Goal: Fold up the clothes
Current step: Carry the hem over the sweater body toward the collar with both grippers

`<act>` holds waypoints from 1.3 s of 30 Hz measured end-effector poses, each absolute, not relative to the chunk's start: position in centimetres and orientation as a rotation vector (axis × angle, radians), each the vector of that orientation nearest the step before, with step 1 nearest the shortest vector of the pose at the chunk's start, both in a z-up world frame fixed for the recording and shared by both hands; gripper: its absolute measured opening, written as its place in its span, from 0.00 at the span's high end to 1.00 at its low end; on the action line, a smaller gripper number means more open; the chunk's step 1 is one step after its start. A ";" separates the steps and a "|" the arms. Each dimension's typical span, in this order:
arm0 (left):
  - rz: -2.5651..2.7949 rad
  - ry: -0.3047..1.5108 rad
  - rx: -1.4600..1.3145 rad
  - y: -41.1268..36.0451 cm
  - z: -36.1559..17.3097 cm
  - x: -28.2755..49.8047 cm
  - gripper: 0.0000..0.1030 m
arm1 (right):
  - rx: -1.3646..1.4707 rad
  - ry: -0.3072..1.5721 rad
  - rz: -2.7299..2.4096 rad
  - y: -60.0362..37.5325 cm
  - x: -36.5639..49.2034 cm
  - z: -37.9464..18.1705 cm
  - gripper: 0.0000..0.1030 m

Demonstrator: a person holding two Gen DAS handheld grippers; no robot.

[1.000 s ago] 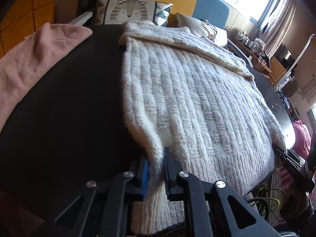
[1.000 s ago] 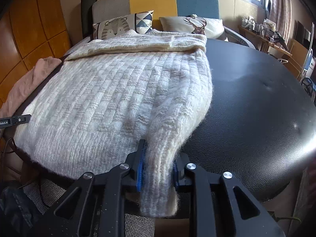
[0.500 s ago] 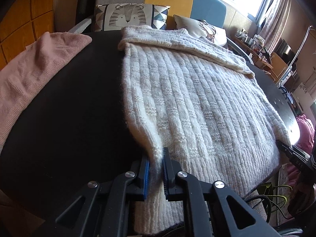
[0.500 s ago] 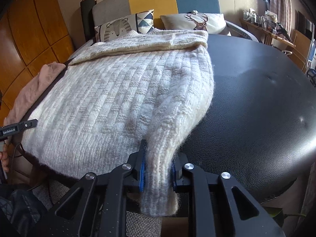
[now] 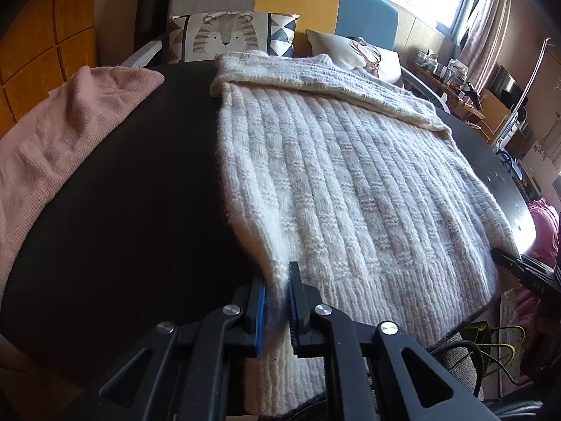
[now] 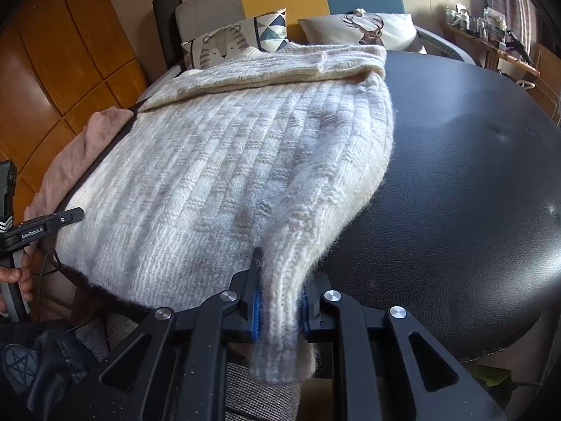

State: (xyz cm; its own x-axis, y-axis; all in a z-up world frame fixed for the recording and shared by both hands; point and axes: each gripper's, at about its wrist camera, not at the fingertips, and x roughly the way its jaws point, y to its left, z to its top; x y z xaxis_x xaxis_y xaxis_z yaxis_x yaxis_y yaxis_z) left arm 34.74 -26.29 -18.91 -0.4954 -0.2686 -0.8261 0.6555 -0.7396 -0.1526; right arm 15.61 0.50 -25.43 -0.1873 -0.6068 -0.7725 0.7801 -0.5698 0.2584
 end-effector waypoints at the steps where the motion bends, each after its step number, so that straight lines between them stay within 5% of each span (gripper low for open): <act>1: -2.243 0.625 1.118 -26.3 -18.8 34.9 0.91 | 1.113 0.221 -1.874 0.6 15.5 -25.4 0.84; 14: -2.308 0.766 1.005 -26.8 -16.9 38.6 0.91 | 1.132 -0.053 -1.747 3.3 13.2 -22.9 0.84; 39: -2.473 0.876 0.693 -29.6 -10.3 40.2 0.94 | 0.961 -0.240 -1.704 2.7 10.2 -16.8 0.84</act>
State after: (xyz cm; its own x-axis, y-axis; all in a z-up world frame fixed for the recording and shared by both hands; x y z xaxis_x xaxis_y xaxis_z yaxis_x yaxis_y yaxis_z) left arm 40.22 -29.65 -10.26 -0.7850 -0.2207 -0.5789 0.5360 -0.7105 -0.4560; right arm 10.24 2.71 -16.82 -0.0595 -0.8787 -0.4737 0.7137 -0.3692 0.5952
